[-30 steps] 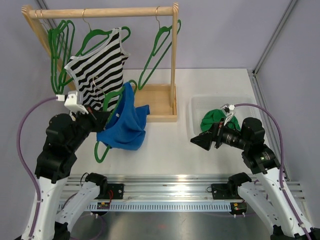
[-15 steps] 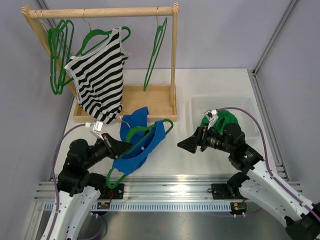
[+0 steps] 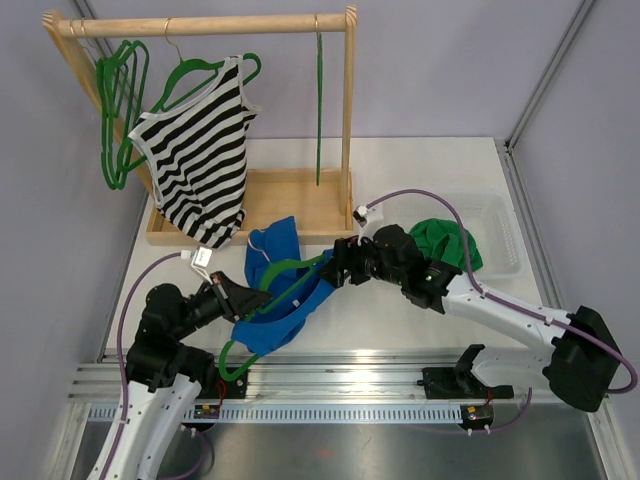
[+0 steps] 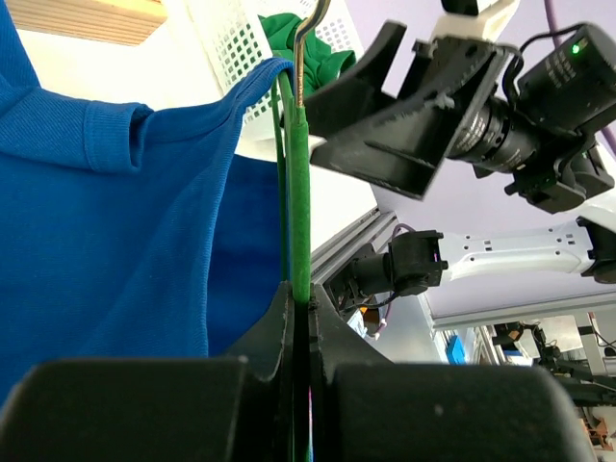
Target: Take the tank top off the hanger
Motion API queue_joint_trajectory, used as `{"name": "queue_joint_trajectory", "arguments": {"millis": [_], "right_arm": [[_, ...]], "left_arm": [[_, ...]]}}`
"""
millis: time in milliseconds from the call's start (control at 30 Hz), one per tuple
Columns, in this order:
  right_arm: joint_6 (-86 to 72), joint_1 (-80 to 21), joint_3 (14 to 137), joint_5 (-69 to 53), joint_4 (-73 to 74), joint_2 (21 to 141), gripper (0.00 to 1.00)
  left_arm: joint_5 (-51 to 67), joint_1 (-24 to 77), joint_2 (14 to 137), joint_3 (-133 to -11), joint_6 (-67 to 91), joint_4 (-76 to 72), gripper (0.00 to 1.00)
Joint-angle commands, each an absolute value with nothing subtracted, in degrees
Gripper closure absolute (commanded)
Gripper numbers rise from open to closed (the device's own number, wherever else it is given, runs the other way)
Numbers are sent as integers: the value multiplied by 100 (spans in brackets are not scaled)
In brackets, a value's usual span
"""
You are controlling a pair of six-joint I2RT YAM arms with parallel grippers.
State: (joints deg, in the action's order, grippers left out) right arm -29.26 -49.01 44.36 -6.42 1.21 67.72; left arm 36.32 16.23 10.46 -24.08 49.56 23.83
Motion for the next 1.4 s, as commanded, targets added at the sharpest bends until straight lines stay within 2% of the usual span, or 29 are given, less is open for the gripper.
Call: {"name": "queue_joint_trajectory", "arguments": {"millis": [0, 33, 100, 167, 200, 267, 300, 333, 467, 633, 833, 1100, 1233, 1367], "right_arm": [[-2593, -4983, 4859, -36, -202, 7048, 19], [-2558, -5001, 4904, -35, -176, 7127, 21], [-2444, -5010, 5070, 219, -71, 7382, 32], [-2373, -5019, 5150, 272, -35, 7566, 54], [-2373, -5045, 5194, 307, -35, 7593, 68], [-2329, -5045, 5203, 325, -26, 7603, 80], [-2320, -5054, 5203, 395, 200, 7585, 95], [-2312, -5062, 5186, 439, 220, 7559, 100], [-2154, -5054, 5133, 895, 483, 7401, 100], [-2337, -4879, 5624, 2345, 1694, 7584, 100], [-2522, -4140, 6055, 2136, 2276, 7936, 100], [-2470, -3858, 5916, 828, 2207, 8130, 100], [-2522, -3858, 5415, -638, 1610, 7561, 100], [-3004, -3858, 4651, -2587, 617, 6778, 100]], "left_arm": [[3990, 1652, 914, -2417, 5054, 1960, 100], [3999, 1652, 905, -2417, 5062, 1969, 100], [4025, 1652, 862, -2417, 5063, 1977, 100], [3990, 1652, 844, -2434, 4984, 2117, 100], [3886, 1652, 844, -2478, 4931, 2196, 100], [3780, 1652, 861, -2531, 4738, 2442, 100], [3666, 1652, 879, -2592, 4676, 2530, 100], [3630, 1652, 888, -2636, 4537, 2610, 100], [3358, 1652, 1045, -2952, 4044, 3328, 100], [3497, 1652, 1142, -3366, 3359, 3954, 100], [3990, 1652, 1072, -3980, 2734, 4744, 100], [4324, 1652, 862, -4412, 2645, 4624, 100], [4456, 1652, 607, -4289, 3102, 3406, 100], [3905, 1635, 46, -4044, 3716, 1657, 100]]}}
